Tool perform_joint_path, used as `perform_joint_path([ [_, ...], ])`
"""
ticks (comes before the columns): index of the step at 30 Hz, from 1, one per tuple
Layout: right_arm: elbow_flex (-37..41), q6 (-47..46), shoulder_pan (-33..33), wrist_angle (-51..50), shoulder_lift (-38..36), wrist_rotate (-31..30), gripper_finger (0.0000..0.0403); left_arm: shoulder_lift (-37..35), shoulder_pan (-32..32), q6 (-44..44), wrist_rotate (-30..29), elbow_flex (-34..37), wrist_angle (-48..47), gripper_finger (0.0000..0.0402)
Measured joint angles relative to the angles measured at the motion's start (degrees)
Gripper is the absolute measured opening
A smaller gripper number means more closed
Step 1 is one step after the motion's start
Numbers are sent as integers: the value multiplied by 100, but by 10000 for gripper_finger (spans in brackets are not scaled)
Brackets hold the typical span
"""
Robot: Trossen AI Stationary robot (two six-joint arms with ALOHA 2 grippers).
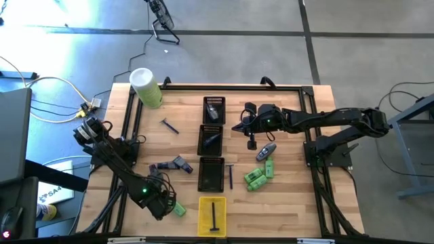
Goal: Pick & Place Travel size toiletries
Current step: Put the green shampoo bottle into the bottom black bin
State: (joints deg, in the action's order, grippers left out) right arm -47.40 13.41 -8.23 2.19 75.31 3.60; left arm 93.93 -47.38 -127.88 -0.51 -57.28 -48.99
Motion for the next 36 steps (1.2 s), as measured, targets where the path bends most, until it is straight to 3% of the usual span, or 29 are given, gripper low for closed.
perform_joint_path([
  [31,0,-4,0,-23,0,0,4,319,-105,180,48,-2,258,252],
  [36,0,-4,0,-21,0,0,4,319,-105,180,49,-2,258,221],
])
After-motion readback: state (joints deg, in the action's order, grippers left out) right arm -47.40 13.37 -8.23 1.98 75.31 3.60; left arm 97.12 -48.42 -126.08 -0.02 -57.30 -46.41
